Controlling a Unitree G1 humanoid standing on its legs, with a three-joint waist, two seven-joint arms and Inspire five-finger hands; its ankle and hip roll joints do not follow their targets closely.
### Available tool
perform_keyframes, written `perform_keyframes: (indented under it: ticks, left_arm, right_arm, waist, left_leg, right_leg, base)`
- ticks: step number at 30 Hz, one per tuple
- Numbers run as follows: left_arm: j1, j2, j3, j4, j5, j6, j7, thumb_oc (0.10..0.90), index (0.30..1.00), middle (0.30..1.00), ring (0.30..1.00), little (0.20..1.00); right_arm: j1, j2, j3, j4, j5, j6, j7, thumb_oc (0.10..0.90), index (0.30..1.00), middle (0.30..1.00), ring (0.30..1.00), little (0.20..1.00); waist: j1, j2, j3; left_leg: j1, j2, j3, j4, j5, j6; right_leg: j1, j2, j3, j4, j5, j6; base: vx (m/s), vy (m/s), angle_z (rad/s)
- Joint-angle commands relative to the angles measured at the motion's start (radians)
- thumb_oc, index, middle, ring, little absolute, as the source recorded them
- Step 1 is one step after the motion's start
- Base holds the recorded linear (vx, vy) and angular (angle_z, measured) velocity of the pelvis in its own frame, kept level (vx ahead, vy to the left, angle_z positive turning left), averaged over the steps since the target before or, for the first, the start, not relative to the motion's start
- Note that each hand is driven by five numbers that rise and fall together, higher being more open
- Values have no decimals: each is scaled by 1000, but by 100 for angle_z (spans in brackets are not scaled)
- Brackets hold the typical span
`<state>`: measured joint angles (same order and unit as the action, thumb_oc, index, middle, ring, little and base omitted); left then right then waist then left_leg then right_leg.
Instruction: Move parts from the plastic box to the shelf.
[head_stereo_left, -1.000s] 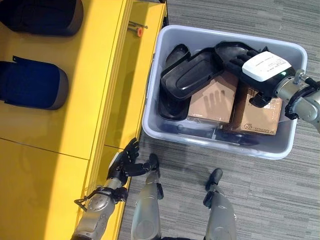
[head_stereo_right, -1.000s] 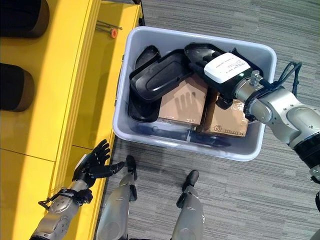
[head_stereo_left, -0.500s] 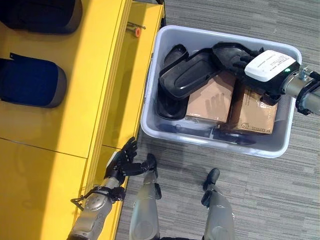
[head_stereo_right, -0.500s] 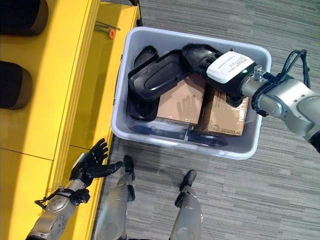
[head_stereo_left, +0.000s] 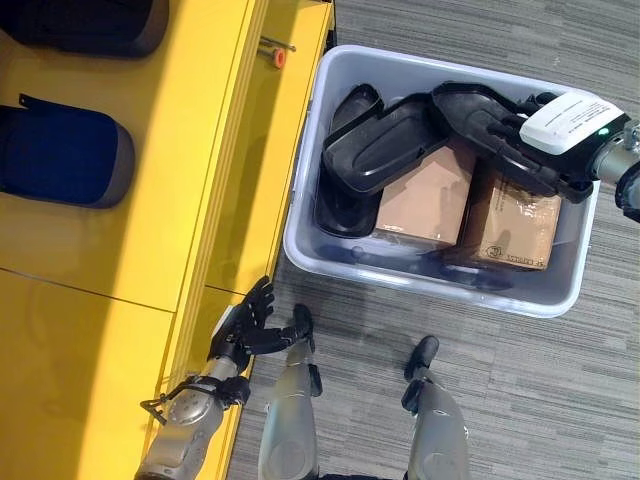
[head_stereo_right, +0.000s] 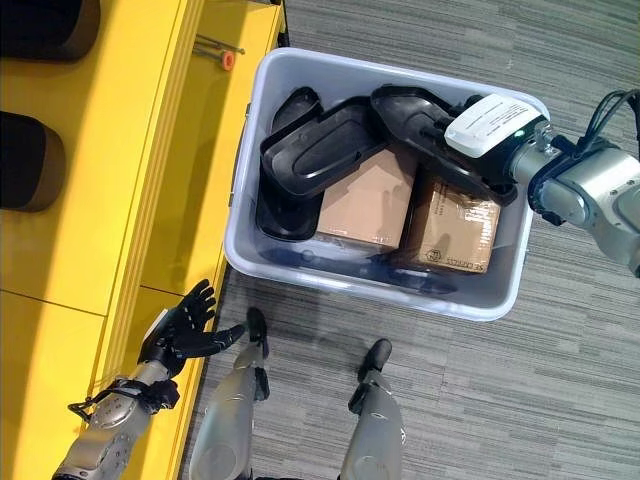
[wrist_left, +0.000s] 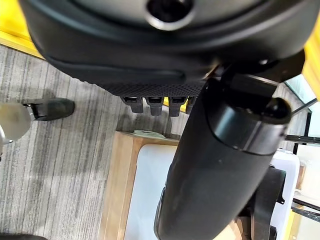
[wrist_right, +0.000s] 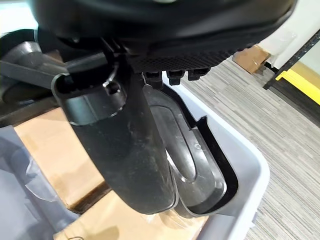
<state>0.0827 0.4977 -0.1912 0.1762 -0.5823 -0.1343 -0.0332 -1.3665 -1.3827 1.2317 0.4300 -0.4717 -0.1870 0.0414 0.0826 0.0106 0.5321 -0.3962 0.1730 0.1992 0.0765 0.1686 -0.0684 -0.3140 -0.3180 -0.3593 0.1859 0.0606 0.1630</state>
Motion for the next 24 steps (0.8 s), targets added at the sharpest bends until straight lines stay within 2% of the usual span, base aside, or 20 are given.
perform_keyframes:
  ticks: [1,10,11,16,24]
  left_arm:
    - [57,59,24,-114,-11,-84,-10,900,1000,1000,1000,1000]
    - [56,68,24,-122,-8,-86,-5,900,1000,1000,1000,1000]
    - [56,70,23,-121,-8,-85,-5,900,1000,1000,1000,1000]
    - [48,71,20,-119,-10,-88,3,900,1000,1000,1000,1000]
    - [38,67,16,-131,-19,-94,16,900,1000,1000,1000,1000]
  right_arm:
    - [-176,-85,13,-12,-25,29,-63,900,1000,1000,1000,1000]
    - [-201,-81,53,87,-63,44,-84,900,1000,1000,1000,1000]
    - [-203,-82,55,93,-66,47,-85,900,1000,1000,1000,1000]
    - [-212,-70,58,119,-78,58,-98,900,1000,1000,1000,1000]
    - [-206,-61,50,195,-88,70,-121,900,1000,1000,1000,1000]
  waist:
    - [13,-40,-33]
    - [21,-33,-26]
    - [23,-32,-29]
    - [30,-22,-22]
    - [41,-6,-16]
  left_leg:
    - [-12,114,-35,113,-86,-104]
    - [-39,111,-44,115,-84,-102]
    - [-32,112,-52,115,-102,-111]
    - [-61,110,-58,123,-103,-110]
    - [-152,100,-81,155,-110,-106]
  right_leg:
    - [-70,-9,38,51,-25,-4]
    - [-102,-11,36,71,-31,-4]
    - [-99,-10,42,78,-49,7]
    - [-131,-13,44,99,-55,6]
    - [-219,-27,49,156,-71,5]
  base:
    - [0,0,0]
    - [10,-7,3]
    - [76,-18,9]
    - [17,-4,-2]
    - [2,-11,7]
